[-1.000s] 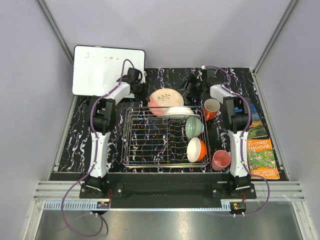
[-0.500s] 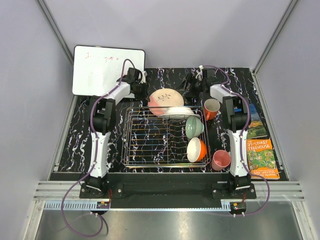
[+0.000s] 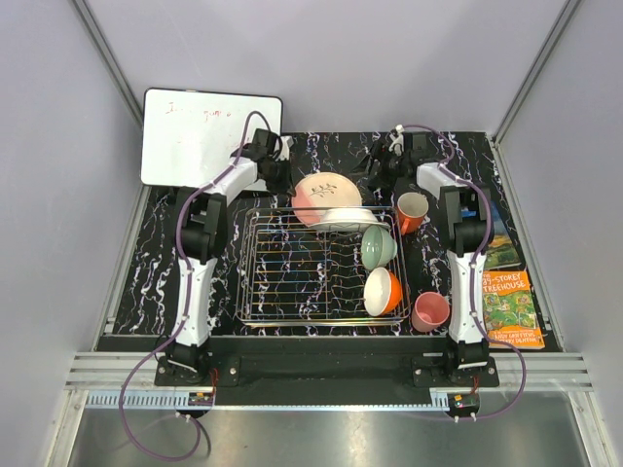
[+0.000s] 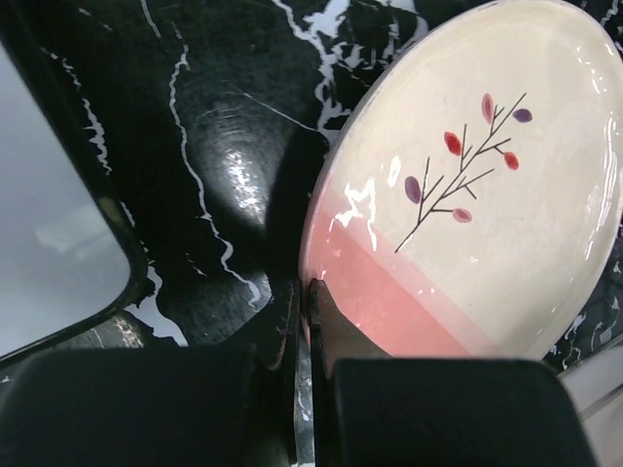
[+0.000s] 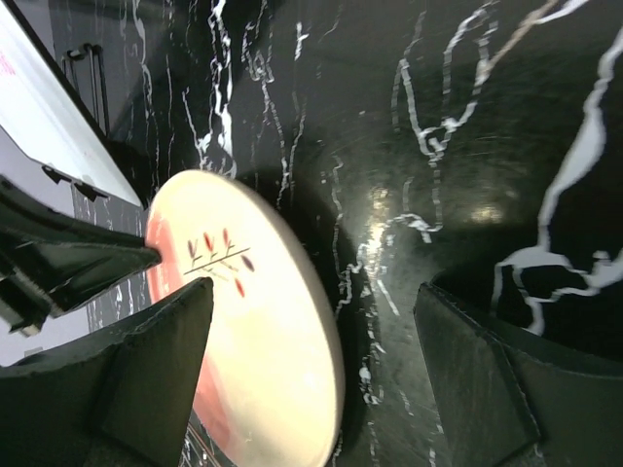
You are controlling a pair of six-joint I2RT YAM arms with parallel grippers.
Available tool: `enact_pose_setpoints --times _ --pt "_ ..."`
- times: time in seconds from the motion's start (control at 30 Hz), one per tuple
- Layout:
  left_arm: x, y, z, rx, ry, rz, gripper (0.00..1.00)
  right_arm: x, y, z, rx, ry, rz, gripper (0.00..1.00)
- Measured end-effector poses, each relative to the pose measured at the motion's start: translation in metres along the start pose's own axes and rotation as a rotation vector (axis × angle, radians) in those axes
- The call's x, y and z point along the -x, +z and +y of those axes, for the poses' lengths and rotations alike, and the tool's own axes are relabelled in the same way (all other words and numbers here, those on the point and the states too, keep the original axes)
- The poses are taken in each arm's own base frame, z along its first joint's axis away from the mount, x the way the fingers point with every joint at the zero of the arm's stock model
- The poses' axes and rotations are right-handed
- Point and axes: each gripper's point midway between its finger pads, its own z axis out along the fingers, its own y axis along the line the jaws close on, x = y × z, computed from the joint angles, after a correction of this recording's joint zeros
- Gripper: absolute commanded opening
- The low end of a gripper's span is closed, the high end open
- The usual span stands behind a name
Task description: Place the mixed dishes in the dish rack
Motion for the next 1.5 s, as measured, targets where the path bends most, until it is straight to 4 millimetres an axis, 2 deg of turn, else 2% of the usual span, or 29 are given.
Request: enact_pose_setpoints --times 0.3,0.57,0.9,1.1,1.23,1.33,1.43,1.47,1.5 --pt "0.015 -0.025 -0.02 -0.017 0.081 -0.046 0.0 0.006 -0.006 -0.005 0.013 -0.036 -0.003 1.0" --pt "0.019 -0.027 -0.026 -0.02 0.115 -0.057 0.0 -0.004 -0.005 0.003 0.094 -0.063 0.049 1.0" --pt "0.024 -0.029 -0.033 -0.014 0.151 -0.071 0.0 -0.022 0.005 0.023 0.267 -0.062 0.126 0.91" --pt "0.031 -0.031 -0.042 -0.024 0.169 -0.09 0.0 -0.036 0.013 0.044 0.34 -0.063 0.163 0.89" --pt "0.035 -0.033 -0.044 -0.02 0.179 -0.096 0.0 -0.039 0.015 0.049 0.361 -0.057 0.165 0.83" --pt "0.039 -0.035 -0.046 -0.02 0.183 -0.102 0.0 -0.038 0.017 0.048 0.364 -0.053 0.162 0.75" --pt "0.042 -0.036 -0.046 -0.014 0.19 -0.109 0.0 -0.038 0.019 0.045 0.364 -0.043 0.158 0.59" --pt "0.042 -0.036 -0.045 -0.012 0.192 -0.11 0.0 -0.039 0.019 0.044 0.365 -0.04 0.158 0.44" --pt "0.042 -0.037 -0.045 -0.01 0.193 -0.111 0.0 -0.039 0.02 0.042 0.363 -0.032 0.16 0.34"
